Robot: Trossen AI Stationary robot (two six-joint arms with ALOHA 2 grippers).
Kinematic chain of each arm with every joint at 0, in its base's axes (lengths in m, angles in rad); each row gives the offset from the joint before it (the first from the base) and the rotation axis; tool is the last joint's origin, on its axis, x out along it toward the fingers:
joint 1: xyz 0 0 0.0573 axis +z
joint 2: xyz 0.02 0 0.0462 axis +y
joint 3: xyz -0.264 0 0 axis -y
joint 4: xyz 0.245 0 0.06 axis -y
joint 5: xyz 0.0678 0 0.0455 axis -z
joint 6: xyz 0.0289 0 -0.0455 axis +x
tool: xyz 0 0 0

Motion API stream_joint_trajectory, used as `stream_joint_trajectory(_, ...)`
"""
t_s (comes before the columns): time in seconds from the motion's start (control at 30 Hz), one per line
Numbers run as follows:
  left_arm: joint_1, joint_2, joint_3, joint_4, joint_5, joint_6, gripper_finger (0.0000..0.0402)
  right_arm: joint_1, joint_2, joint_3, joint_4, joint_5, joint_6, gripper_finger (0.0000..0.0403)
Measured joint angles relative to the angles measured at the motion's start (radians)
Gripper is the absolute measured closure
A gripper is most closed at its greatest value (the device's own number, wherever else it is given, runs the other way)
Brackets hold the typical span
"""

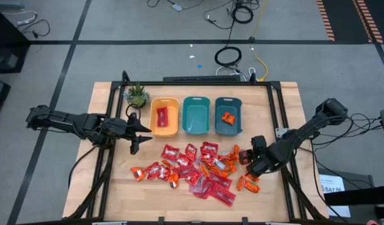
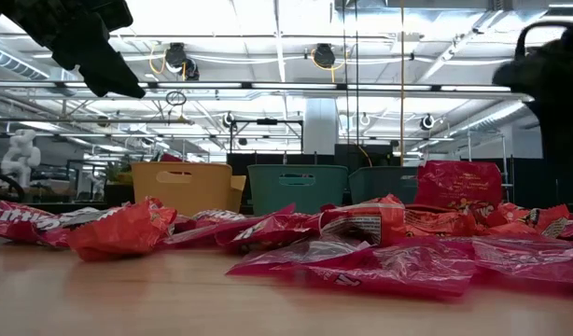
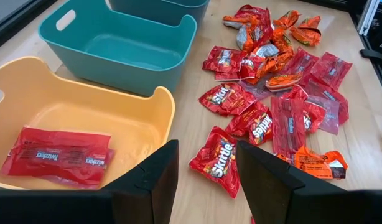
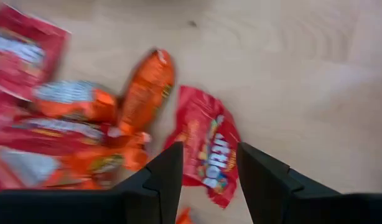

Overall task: Sort candy
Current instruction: Put the red candy into the top center green bin

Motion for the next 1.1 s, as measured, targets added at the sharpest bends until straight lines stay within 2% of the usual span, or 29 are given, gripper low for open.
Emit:
stream_joint_trajectory(0.37, 0.0, 0.0, 0.0, 0.005, 0.0, 0.0, 0.0233, 0.0, 0.278, 0.004, 0.125, 0.0, 0.0, 0.0261)
stream_joint_trajectory(0.5, 0.0, 0.0, 0.0, 0.007, 0.0, 0.0, 0.0233, 0.0, 0.319, 0.005, 0.138, -0.009, -0.002, 0.0267)
stream_joint_trajectory(0.6, 0.0, 0.0, 0.0, 0.01, -0.001, 0.0, 0.0233, 0.0, 0.308, 0.018, 0.121, -0.018, -0.001, 0.0297)
stream_joint_trajectory(0.77, 0.0, 0.0, 0.0, 0.011, -0.003, 0.0, 0.0233, -0.001, 0.243, 0.073, -0.023, -0.053, -0.017, 0.0387)
stream_joint_trajectory(0.9, 0.0, 0.0, 0.0, 0.011, -0.007, 0.001, 0.0233, -0.001, 0.189, 0.138, -0.174, -0.047, -0.029, 0.0397)
stream_joint_trajectory(1.0, 0.0, 0.0, 0.0, 0.011, -0.007, 0.001, 0.0233, -0.005, 0.168, 0.233, -0.337, -0.034, -0.049, 0.0401)
stream_joint_trajectory(1.1, 0.0, 0.0, 0.0, 0.011, -0.015, 0.001, 0.0233, -0.022, 0.168, 0.354, -0.492, 0.027, -0.116, 0.0402)
